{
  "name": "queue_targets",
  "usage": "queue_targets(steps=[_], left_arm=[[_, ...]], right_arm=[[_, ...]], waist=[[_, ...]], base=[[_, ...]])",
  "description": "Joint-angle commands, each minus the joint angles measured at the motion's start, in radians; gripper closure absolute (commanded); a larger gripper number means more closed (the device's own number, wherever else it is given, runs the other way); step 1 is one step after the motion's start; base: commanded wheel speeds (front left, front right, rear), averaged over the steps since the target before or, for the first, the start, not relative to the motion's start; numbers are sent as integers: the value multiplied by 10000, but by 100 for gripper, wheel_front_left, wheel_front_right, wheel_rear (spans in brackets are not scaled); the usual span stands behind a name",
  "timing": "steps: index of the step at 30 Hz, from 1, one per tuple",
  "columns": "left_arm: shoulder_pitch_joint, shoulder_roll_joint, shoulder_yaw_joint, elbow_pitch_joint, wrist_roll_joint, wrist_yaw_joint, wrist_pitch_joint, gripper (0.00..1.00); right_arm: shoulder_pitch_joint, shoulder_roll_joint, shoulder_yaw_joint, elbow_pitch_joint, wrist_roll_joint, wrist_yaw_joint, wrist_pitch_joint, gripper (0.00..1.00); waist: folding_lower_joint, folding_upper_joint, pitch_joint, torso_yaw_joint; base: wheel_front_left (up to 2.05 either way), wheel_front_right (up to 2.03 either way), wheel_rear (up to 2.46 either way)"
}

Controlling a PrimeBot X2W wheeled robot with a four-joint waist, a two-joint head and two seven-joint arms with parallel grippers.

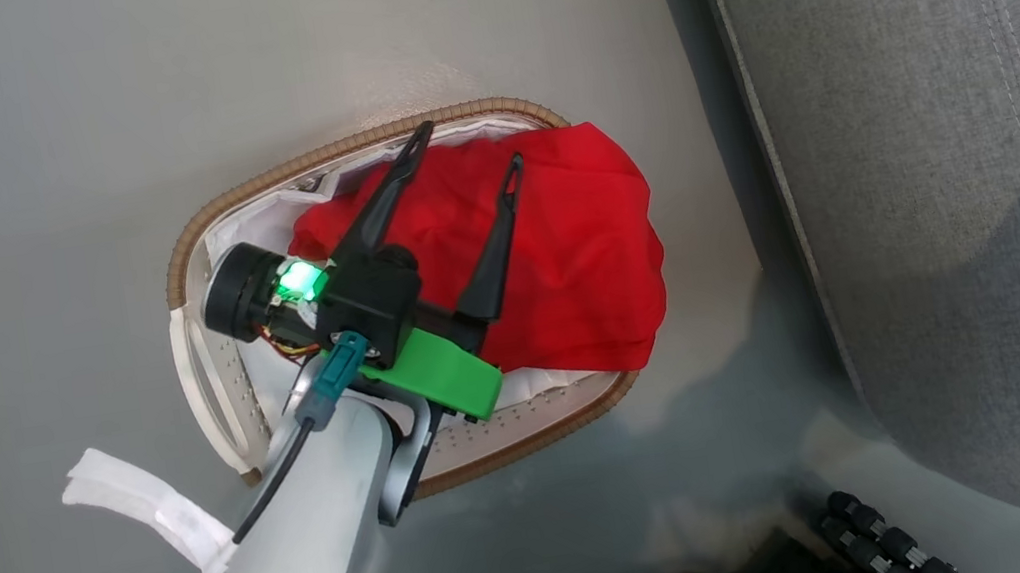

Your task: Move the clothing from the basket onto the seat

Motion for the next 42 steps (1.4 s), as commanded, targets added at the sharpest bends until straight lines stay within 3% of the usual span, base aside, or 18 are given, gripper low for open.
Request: queue_targets(steps=[1, 4, 5, 15, 29, 37, 42], left_arm=[[94, 32, 52, 33, 18, 23, -5, 0], [145, 4, 94, 83, 8, 6, -5, 0], [162, 2, 133, 105, -8, 5, -5, 0], [541, -59, 648, 164, -139, 29, -5, 0], [1386, -403, 1666, 351, -468, -93, -5, 0], [1936, -474, 2634, 449, -477, 41, -5, 0], [2443, -499, 3486, 342, -562, 148, -5, 0]], right_arm=[[287, -87, -87, -39, 47, -14, -49, 100], [736, 32, -103, -156, -10, -14, -49, 38], [921, 104, -68, -217, -18, -14, -49, 0], [2444, 255, 495, -647, -148, -14, -49, 0], [3441, 55, 1173, -846, -192, -14, -49, 0], [3578, 674, 1865, -1376, 164, -14, -49, 0], [4125, 1399, 1992, -2043, 338, -14, -49, 0]], waist=[[-2, -1, -115, -41], [-2, -1, -303, -69], [-2, -1, -391, -88], [-2, -1, -1571, -208], [-2, -1, -4371, 229], [-2, -1, -5262, 676], [-2, -1, -5703, 1016]], base=[[0, 0, 0], [0, 0, 0], [0, 0, 0], [0, 0, 0], [0, 0, 0], [0, 0, 0], [0, 0, 0]])
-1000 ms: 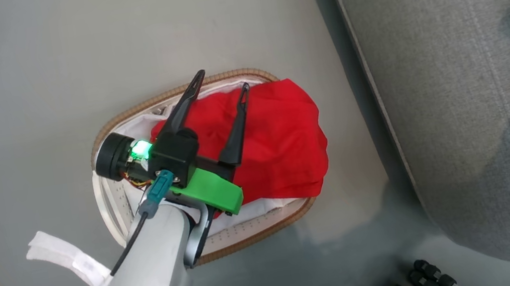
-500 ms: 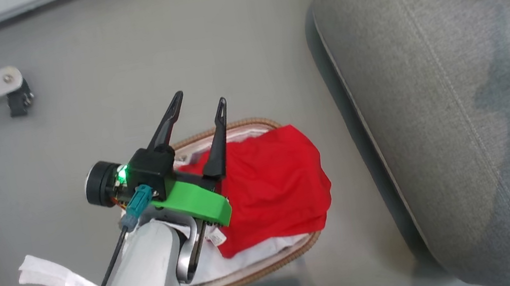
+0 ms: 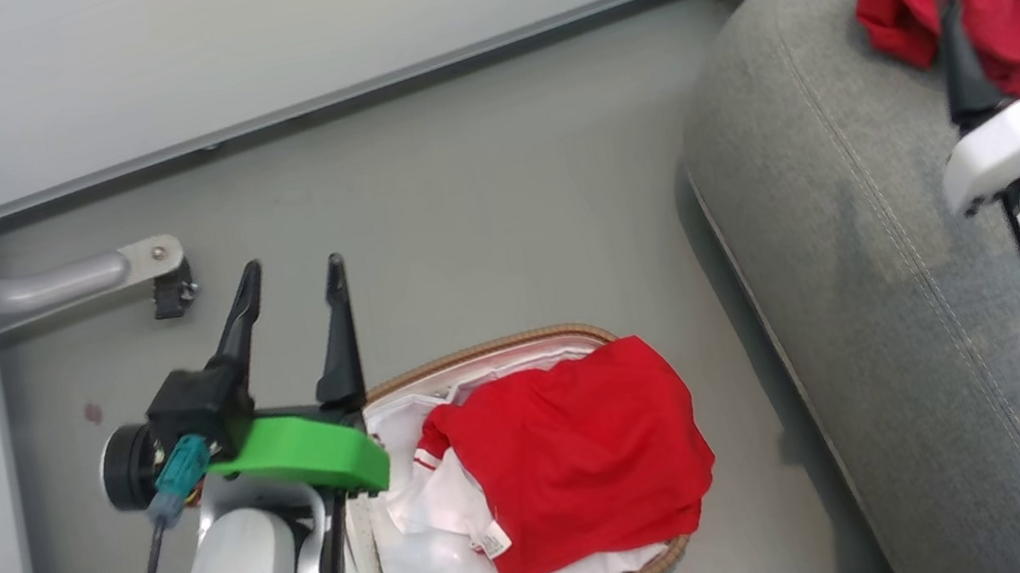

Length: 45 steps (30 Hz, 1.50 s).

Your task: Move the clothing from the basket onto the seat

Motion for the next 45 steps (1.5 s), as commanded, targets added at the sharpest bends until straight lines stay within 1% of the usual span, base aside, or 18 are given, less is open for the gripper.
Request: queue_targets(steps=[1, 9, 14, 16, 21, 27, 45], left_arm=[[314, 5, 219, -34, -87, 60, -5, 0], [1387, -7, 1418, -204, -118, 119, -5, 0], [2046, -14, 1713, -255, -164, 46, -5, 0], [2274, -14, 1708, -239, -232, 32, -5, 0], [2616, -12, 1490, -84, -397, 72, -5, 0], [2828, -13, 1302, -50, -574, 162, -5, 0], [2723, -13, 1050, 34, -616, 220, -5, 0]], right_arm=[[404, 156, 37, -117, 177, -14, -49, 0], [1763, 908, 439, -520, 448, -14, -49, 0], [2698, 1115, 848, -785, 653, -14, -49, 0], [3119, 1158, 938, -919, 744, -14, -49, 0], [4029, 1159, 1307, -1205, 1527, -14, -49, 0], [4658, 1164, 1354, -1475, 2108, -14, -49, 0], [4692, 1166, 1514, -1518, 2330, -14, -49, 0]], waist=[[1, 0, -515, 496], [1, 0, -943, 799], [1, 0, -1243, 901], [1, 0, -1371, 930], [1, 0, -1604, 1000], [1, 0, -1812, 940], [1, 0, -1801, 866]], base=[[0, 0, 0], [0, 0, 0], [0, 0, 0], [0, 0, 0], [0, 0, 0], [0, 0, 0], [0, 0, 0]])
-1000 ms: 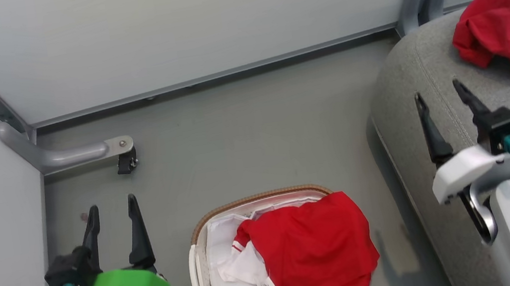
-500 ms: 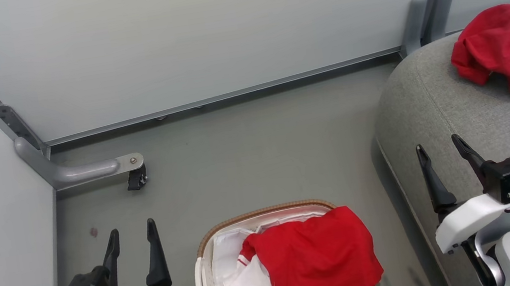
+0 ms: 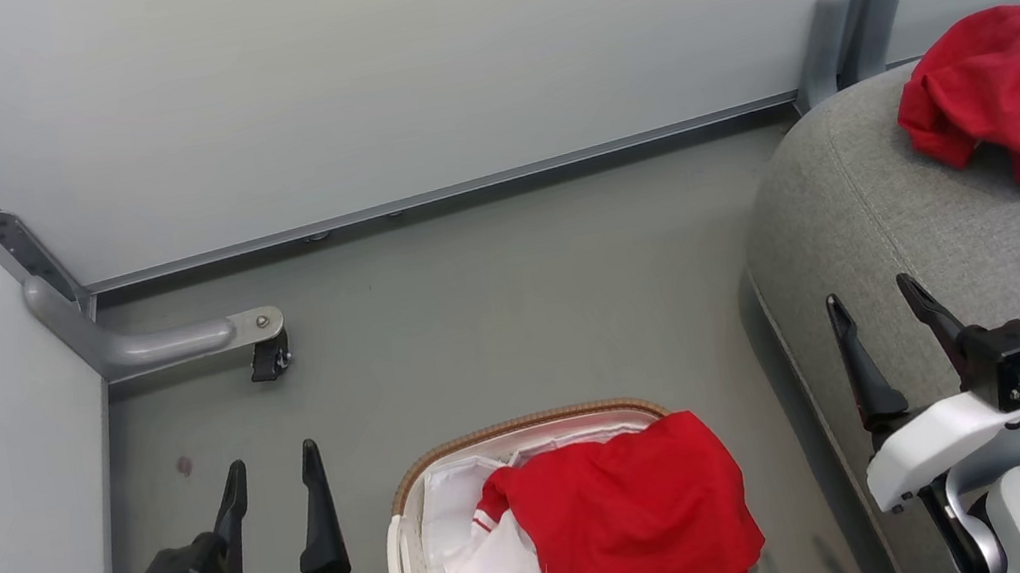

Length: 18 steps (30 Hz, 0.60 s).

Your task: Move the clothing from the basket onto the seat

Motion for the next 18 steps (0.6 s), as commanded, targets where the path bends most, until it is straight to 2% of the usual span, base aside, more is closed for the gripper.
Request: queue_targets(steps=[1, 18], left_arm=[[-33, 14, 3, 30, 8, 16, -5, 0], [-258, 13, 5, 33, 140, -75, -5, 0]], right_arm=[[-22, -32, -4, 8, 61, -14, -49, 0], [-200, -32, 29, -100, 105, -14, -49, 0]], waist=[[1, 0, 17, 3], [1, 0, 274, -103]], base=[[0, 0, 0], [0, 0, 0]])
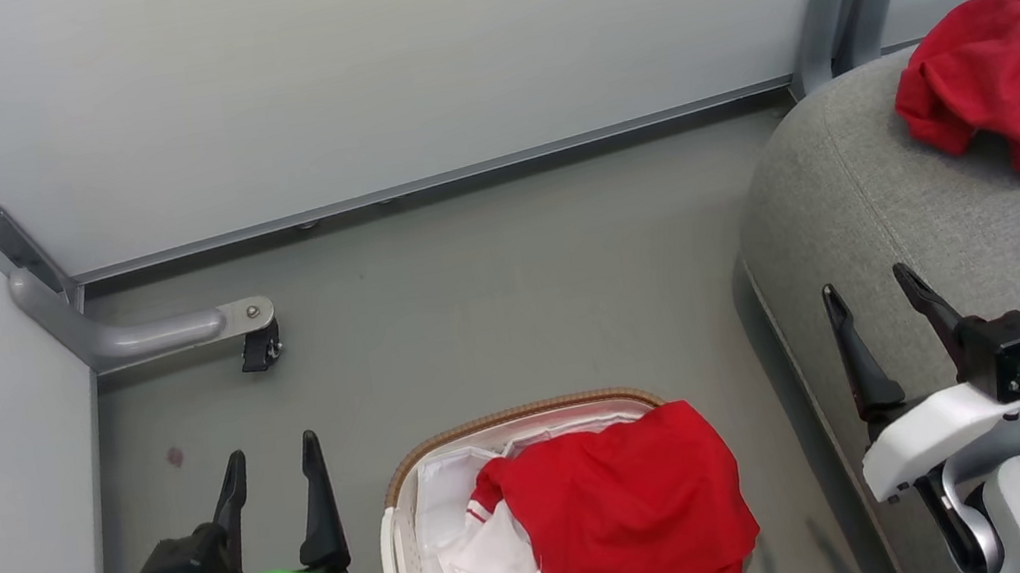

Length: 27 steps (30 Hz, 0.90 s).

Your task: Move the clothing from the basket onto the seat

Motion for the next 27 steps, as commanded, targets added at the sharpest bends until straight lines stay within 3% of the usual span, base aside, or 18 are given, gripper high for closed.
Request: queue_targets(steps=[1, 11, 20, 27], left_arm=[[-232, 13, -44, 25, 57, -53, -5, 0], [-1858, 16, -896, 1507, -3, -88, -5, 0], [-3928, 30, -1687, 3773, -408, -95, -3, 0], [-5053, 110, -1971, 5570, -92, -123, -3, 0]], right_arm=[[-149, -32, -22, -81, 55, -14, -49, 0], [-972, -30, 18, -552, -56, -14, -49, 0], [-2154, -27, 291, -1164, 296, -14, -49, 0], [-2725, -21, 609, -1336, 769, -14, -49, 0]], waist=[[0, 0, 161, -41], [0, 0, 1863, -521], [0, 0, 4517, -1596], [0, 0, 5968, -2384]], base=[[0, 0, 0], [0, 0, 0], [0, 0, 0], [0, 0, 0]])
